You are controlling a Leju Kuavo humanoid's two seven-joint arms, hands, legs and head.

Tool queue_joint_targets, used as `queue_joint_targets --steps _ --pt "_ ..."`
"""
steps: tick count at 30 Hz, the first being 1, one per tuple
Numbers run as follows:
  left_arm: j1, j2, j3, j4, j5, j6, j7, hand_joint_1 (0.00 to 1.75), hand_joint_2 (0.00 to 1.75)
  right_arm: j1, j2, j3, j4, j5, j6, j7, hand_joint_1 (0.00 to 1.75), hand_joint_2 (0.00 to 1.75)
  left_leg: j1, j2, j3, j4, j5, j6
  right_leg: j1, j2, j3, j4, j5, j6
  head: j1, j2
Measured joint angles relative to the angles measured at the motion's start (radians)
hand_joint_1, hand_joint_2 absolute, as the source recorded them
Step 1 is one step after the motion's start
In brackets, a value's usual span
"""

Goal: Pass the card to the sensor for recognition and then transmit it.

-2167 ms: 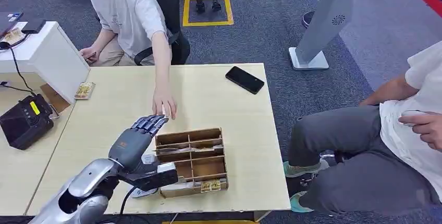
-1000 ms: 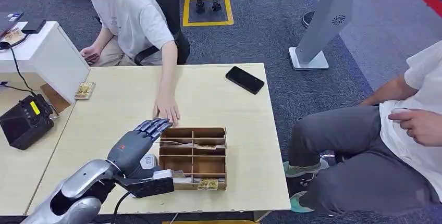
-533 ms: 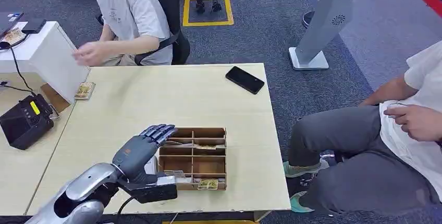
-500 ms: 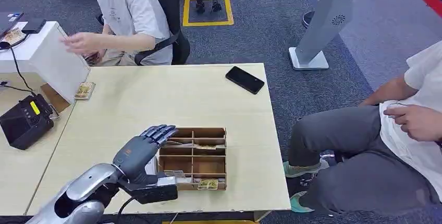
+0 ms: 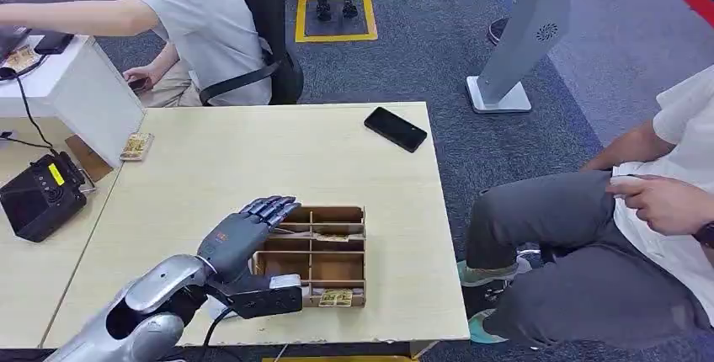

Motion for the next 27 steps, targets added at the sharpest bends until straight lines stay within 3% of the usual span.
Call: queue_joint_targets --steps 27 --pt "-0.011 -0.008 0.002 0.071 0.003 0.009 0.052 0.0 1.75 -0.008 0.003 0.037 0.0 0.0 0.0 0.013 0.0 0.0 0.0 0.0 0.0 0.0 0.0 0.0 0.0 0.0 0.0 0.0 0.0 0.0 0.0 0.0"
